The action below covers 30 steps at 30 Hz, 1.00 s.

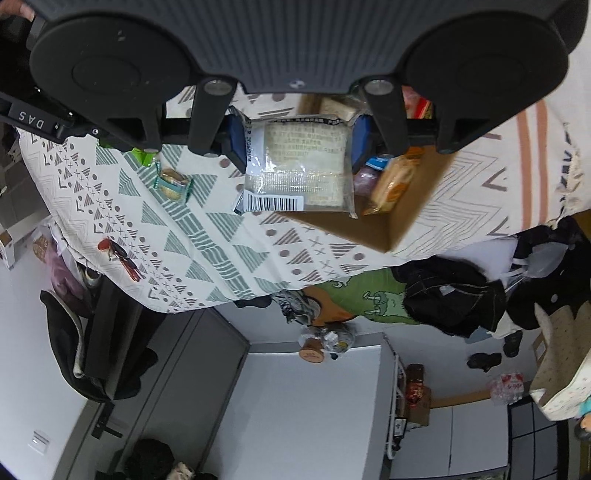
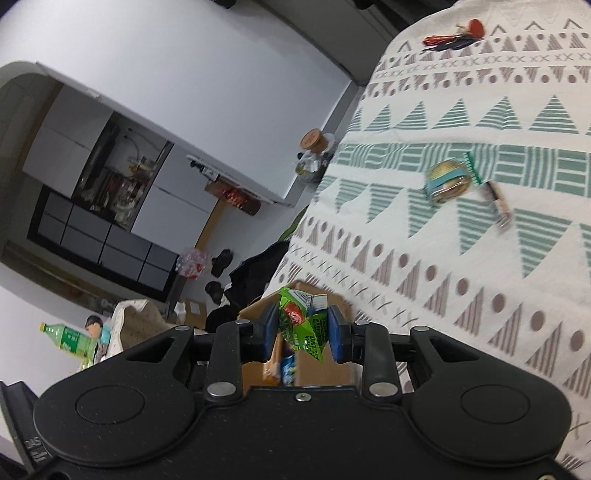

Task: Organize snacks
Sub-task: 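Carry the white bread and lime-green pack over the box and open both tools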

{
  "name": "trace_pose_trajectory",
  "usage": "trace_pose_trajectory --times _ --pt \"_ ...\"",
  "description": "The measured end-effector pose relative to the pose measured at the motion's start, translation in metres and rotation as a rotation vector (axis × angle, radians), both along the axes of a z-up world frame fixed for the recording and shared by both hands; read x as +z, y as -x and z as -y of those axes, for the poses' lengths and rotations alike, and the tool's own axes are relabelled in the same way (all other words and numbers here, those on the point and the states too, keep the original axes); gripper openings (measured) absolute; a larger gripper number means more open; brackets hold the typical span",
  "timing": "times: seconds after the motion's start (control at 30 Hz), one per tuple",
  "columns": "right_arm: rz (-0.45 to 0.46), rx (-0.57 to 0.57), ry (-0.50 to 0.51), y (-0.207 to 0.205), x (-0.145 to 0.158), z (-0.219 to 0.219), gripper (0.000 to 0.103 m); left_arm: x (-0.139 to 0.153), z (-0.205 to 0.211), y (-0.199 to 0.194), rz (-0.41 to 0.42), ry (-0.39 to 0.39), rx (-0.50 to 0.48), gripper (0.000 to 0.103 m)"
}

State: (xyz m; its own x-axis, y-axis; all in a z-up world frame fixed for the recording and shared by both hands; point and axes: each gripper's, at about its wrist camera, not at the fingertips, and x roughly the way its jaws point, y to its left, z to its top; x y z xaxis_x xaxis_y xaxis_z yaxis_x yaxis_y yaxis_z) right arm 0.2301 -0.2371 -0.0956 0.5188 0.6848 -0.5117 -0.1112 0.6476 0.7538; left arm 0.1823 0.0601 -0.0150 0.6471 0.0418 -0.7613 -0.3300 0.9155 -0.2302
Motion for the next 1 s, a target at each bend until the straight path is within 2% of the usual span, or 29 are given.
trace_pose_trajectory --times 0.43,0.53,0.6,0.7,0.93,1.0 --pt "0.007 0.058 0.045 0.013 0.014 -0.055 0.028 -0.021 -0.047 0.020 -0.045 0.064 0.048 0.056" --pt "0.009 0.072 0.056 0.015 0.017 -0.070 0.028 -0.019 -0.054 0.022 -0.025 0.060 0.030 0.062" --pt "0.012 0.082 0.060 0.015 0.019 -0.078 0.028 -0.016 -0.061 0.024 -0.017 0.056 0.031 0.072" --pt "0.015 0.097 0.066 0.016 0.022 -0.092 0.028 -0.014 -0.074 0.028 -0.004 0.058 0.077 0.074" --pt "0.028 0.135 0.074 0.016 0.028 -0.118 0.028 -0.014 -0.100 0.032 -0.007 0.080 0.104 0.074" --pt "0.031 0.162 0.081 0.017 0.030 -0.125 0.033 -0.013 -0.105 0.033 -0.010 0.081 0.106 0.074"
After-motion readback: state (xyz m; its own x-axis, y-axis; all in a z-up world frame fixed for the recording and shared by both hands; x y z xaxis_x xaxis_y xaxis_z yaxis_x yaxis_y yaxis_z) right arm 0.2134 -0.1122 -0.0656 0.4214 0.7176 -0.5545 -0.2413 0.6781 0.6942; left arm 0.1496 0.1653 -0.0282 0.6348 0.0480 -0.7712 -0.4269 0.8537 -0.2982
